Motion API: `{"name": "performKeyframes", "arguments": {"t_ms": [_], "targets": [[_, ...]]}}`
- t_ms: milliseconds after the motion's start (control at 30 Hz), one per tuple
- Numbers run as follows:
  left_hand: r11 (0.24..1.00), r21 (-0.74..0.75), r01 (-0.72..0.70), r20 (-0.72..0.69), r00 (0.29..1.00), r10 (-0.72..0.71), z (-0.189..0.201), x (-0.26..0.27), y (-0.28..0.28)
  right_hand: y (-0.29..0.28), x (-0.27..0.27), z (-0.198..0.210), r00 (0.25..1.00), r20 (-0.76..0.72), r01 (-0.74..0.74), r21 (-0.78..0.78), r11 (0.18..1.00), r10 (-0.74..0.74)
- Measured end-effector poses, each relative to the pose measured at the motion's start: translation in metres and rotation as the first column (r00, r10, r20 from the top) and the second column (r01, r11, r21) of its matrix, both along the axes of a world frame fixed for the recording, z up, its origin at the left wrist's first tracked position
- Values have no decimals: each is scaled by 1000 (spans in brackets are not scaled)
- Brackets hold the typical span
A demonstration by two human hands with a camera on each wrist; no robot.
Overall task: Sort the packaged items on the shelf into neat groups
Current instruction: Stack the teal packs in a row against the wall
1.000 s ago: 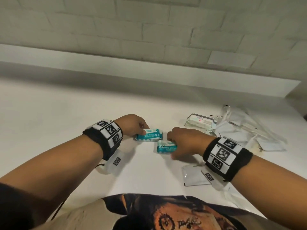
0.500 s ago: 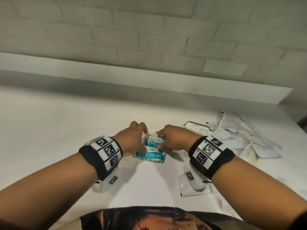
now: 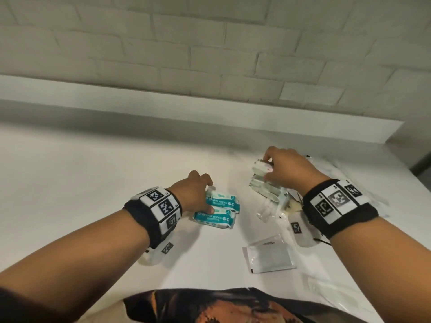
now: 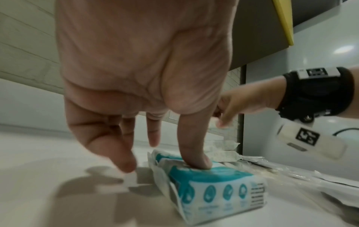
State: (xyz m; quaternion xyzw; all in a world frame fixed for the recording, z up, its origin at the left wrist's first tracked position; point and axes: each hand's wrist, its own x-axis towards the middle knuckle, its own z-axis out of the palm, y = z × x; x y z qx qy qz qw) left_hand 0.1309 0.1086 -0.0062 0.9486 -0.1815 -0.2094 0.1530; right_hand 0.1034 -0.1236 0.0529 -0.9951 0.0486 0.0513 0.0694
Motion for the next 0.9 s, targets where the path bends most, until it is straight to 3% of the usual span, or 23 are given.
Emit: {"name": "performKeyframes", "arguments": {"t_ms": [67, 133, 233, 367, 433, 500, 633, 733, 833, 900], "targets": [[999, -20, -42, 0, 999, 42, -2, -1, 0, 15, 2, 5, 997, -69, -1, 269, 963, 20], [997, -46, -54, -9, 999, 54, -3, -4, -1, 31, 5, 2, 975, -203, -1, 414, 910, 93], [997, -56, -60, 6, 998, 61, -5, -6, -2, 50, 13, -15, 933, -343, 64, 453, 889, 107], [997, -55, -60, 25, 998, 61, -6, -7, -1, 59, 26, -26, 944, -327, 121, 427, 896, 28], [997, -57, -58, 28, 998, 59, -7, -8, 0, 58, 31, -28, 918, -393, 158, 475, 865, 48], [997, -62, -55, 22, 998, 56, -8, -8, 0, 56, 37, -30, 898, -433, 130, 437, 890, 81], [996, -65, -56, 26, 998, 58, -7, -9, 1, 64, 43, -36, 947, -296, -47, 260, 964, 126], [998, -45, -43, 45, 998, 45, -5, -9, 1, 69, 43, -42, 939, -271, -182, 123, 976, 209], [1000, -13, 6, 105, 995, -4, -1, -9, 1, 56, 41, -27, 979, -105, -154, 164, 974, 172], [999, -16, 50, 123, 991, -47, 2, -8, -1, 35, 39, -9, 998, 9, -61, 205, 977, 61]]}}
